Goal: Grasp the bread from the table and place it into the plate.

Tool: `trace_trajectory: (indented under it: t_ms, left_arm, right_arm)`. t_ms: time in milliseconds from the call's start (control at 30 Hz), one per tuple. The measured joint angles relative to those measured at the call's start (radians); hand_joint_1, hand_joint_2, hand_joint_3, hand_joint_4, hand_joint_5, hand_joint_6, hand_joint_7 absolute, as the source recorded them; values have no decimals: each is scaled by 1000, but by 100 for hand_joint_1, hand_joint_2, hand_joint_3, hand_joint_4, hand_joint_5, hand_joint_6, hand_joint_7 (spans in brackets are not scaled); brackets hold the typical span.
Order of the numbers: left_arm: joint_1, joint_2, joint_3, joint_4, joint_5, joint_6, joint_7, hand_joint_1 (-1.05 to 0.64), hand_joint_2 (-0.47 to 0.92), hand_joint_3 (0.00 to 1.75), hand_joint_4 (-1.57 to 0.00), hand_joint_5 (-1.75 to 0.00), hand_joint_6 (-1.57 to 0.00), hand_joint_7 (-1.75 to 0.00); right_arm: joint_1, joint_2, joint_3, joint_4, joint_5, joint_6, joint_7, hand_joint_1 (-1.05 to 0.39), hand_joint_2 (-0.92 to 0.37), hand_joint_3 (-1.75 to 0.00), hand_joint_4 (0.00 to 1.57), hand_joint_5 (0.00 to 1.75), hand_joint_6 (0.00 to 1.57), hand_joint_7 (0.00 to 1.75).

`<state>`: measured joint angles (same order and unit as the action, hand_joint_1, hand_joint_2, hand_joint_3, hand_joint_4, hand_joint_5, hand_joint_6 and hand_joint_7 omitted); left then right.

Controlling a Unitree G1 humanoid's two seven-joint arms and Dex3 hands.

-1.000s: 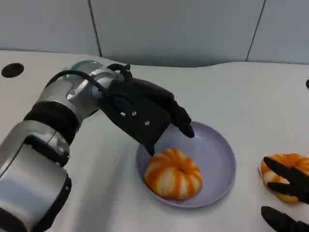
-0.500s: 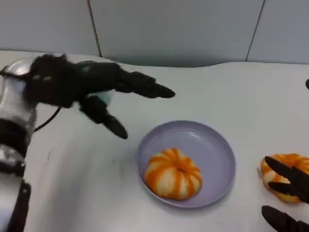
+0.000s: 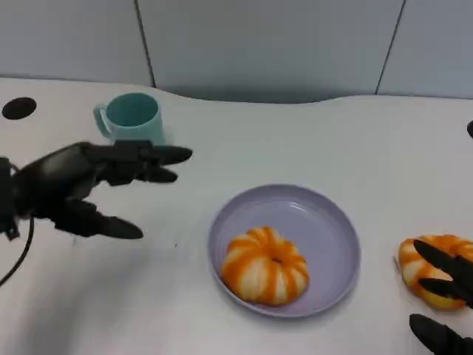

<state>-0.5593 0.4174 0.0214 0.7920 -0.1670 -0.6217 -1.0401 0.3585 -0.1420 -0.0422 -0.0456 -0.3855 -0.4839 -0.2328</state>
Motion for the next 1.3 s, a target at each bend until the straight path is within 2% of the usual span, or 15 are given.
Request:
trace_trajectory:
  t_ms: [67, 233, 400, 433, 467, 533, 600, 700, 767, 900, 933, 1000, 1300]
  left_arm:
    - [39, 1, 10, -19, -1, 20, 18, -62, 92, 10, -22, -84, -44, -5]
    - [155, -13, 49, -87, -41, 126, 90, -61, 92, 5, -34, -117, -61, -12]
    - [262, -20, 53, -197, -37, 248, 181, -59, 92, 3, -36, -134, -67, -19]
    - [273, -20, 53, -216, -37, 267, 194, -54, 92, 2, -36, -146, -63, -44]
    - [282, -19, 53, -235, -37, 291, 204, -50, 92, 3, -35, -153, -53, -76]
    - [306, -19, 52, -279, -37, 356, 223, -48, 92, 3, -33, -164, -39, -119]
    - [329, -19, 50, -316, -37, 413, 228, -48, 92, 3, -32, -169, -34, -135]
    - [347, -19, 41, -336, -29, 465, 237, -46, 92, 2, -35, -168, -35, -138]
    - [352, -18, 29, -339, -13, 495, 256, -39, 92, 2, -35, -173, -35, -148]
    - [373, -18, 20, -340, 17, 563, 306, -39, 92, 3, -38, -175, -35, -159]
    - [374, -18, 15, -340, 26, 575, 320, -40, 92, 3, -46, -175, -38, -165]
    - [380, -18, 12, -357, 45, 607, 350, -42, 92, 3, -54, -175, -40, -172]
    - [462, -15, -17, -547, 110, 863, 467, -41, 86, 0, -63, -175, -53, -175]
  right_arm:
    - [-6, -1, -1, 6, 0, -1, 0, -38, -92, -34, 81, 28, 67, 0]
    - [-20, -3, -3, 33, -3, -3, -1, -39, -92, -35, 80, 28, 66, 0]
    - [-24, -3, -8, 34, 1, 1, 1, -40, -92, -35, 78, 27, 66, 0]
    - [-24, -3, -8, 34, 1, 2, 2, -40, -92, -35, 79, 27, 66, 0]
    - [-27, -3, -8, 35, 1, 2, 3, -40, -92, -35, 82, 29, 66, 0]
    - [-36, -3, -10, 42, 0, 2, 2, -40, -92, -34, 83, 30, 66, 0]
    - [-42, -4, -12, 51, 0, 2, 2, -39, -92, -34, 82, 31, 66, 0]
    - [-45, -4, -13, 62, 1, 3, 2, -39, -92, -34, 80, 31, 66, 0]
    - [-50, -3, -13, 65, 1, 4, 2, -39, -92, -34, 76, 28, 66, 0]
    - [-55, -3, -14, 65, -4, 11, -1, -40, -92, -34, 75, 27, 66, 0]
    - [-55, -3, -14, 65, -8, 14, -1, -40, -92, -34, 77, 28, 66, 0]
    - [-56, -3, -14, 65, -12, 16, -3, -39, -92, -34, 79, 29, 66, 0]
    - [-64, -3, -14, 67, -13, 17, -6, -39, -92, -33, 79, 30, 66, 0]
